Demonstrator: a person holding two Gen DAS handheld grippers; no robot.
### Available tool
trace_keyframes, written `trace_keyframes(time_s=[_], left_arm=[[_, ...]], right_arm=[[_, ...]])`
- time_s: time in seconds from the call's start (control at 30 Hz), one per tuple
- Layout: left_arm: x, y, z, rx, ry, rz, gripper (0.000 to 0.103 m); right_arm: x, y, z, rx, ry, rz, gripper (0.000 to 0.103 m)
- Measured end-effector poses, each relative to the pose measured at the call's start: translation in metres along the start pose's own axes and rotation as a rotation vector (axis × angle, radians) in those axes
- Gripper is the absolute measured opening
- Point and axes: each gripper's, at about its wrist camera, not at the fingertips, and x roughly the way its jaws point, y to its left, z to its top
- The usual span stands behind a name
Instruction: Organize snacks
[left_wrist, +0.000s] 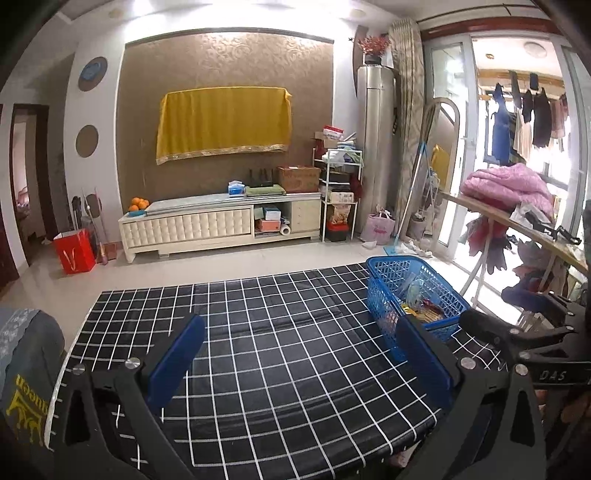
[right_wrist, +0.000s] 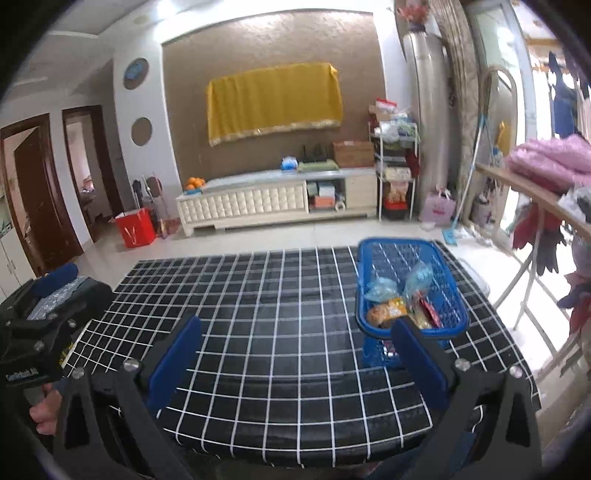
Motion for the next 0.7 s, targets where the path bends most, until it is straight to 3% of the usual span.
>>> trace_keyframes(time_s=[0.2,0.7], left_arm=[[-0.019,0.003,-0.009,-0.008,-0.006,0.011,0.103],[-0.037,-0.006,-0.018,0.012,-0.008,0.021,0.103]], right_arm=[[-0.019,0.016,-0.004,-0.043,-0.044,0.003,0.103],[-0.036,0.032,-0.015,-0.063,-0.052,0.038,0.103]])
